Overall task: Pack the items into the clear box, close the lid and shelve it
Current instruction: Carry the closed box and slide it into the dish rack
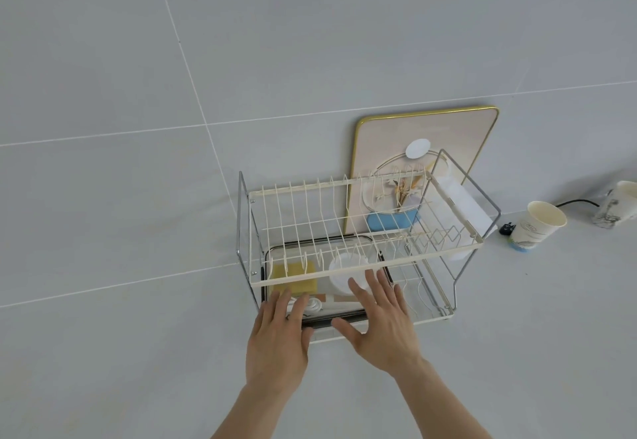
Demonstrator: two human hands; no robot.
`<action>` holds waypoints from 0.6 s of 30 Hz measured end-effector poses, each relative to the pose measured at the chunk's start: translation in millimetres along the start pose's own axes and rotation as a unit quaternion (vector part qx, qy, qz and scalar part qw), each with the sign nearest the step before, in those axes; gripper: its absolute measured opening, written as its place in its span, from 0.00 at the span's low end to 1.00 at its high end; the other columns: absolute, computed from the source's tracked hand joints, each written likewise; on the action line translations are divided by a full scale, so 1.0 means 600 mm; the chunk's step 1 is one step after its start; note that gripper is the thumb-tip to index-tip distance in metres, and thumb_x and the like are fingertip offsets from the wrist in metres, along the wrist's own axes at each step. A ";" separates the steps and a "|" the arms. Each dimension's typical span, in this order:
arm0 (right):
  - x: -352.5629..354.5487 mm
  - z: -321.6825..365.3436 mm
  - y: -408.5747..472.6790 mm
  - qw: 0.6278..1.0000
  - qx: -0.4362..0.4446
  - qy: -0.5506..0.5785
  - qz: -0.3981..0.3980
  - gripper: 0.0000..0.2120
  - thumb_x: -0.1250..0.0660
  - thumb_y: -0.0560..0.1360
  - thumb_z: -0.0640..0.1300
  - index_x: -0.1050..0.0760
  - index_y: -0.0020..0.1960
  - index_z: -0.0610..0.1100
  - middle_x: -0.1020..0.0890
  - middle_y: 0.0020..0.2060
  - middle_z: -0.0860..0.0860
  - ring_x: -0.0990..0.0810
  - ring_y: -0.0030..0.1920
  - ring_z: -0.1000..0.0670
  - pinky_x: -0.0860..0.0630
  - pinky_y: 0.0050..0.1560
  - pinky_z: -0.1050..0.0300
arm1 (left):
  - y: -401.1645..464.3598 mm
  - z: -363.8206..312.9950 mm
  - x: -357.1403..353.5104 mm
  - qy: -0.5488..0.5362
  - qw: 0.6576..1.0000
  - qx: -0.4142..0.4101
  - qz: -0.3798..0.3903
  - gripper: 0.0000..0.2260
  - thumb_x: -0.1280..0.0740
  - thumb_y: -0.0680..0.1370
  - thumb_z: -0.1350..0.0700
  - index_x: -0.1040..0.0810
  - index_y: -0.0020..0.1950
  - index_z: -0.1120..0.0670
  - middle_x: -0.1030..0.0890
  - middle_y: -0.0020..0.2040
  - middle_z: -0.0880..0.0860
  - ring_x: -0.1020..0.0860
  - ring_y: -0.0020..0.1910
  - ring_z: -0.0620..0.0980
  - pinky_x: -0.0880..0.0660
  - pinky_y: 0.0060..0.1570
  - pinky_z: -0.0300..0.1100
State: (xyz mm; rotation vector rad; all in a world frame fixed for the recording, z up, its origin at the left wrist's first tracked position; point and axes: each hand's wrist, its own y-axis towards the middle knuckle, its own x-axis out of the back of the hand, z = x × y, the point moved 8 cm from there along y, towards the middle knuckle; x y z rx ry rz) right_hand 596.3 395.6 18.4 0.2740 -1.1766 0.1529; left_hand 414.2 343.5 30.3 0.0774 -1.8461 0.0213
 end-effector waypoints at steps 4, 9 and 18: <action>-0.007 0.004 0.000 0.999 -0.004 -0.040 0.030 0.40 0.50 0.73 0.76 0.43 0.79 0.56 0.47 0.81 0.49 0.57 0.81 0.46 0.55 0.80 0.42 | -0.009 0.001 -0.006 -0.011 1.000 -0.016 0.016 0.24 0.44 0.82 0.45 0.46 0.77 0.41 0.47 0.81 0.46 0.52 0.80 0.50 0.48 0.78 0.47; 0.004 0.014 0.001 0.997 -0.009 -0.071 0.040 0.40 0.51 0.73 0.75 0.43 0.79 0.55 0.48 0.81 0.48 0.57 0.81 0.45 0.56 0.80 0.41 | -0.022 0.008 0.016 -0.027 0.999 -0.041 0.002 0.25 0.44 0.81 0.44 0.45 0.78 0.42 0.44 0.80 0.45 0.48 0.79 0.49 0.48 0.78 0.44; 0.024 0.104 -0.034 0.999 -0.005 -0.038 0.014 0.36 0.47 0.75 0.72 0.39 0.78 0.55 0.41 0.80 0.49 0.48 0.81 0.46 0.50 0.79 0.46 | -0.048 0.089 0.109 -0.059 0.994 -0.075 -0.047 0.17 0.42 0.79 0.44 0.35 0.69 0.41 0.28 0.66 0.40 0.28 0.63 0.44 0.31 0.64 0.39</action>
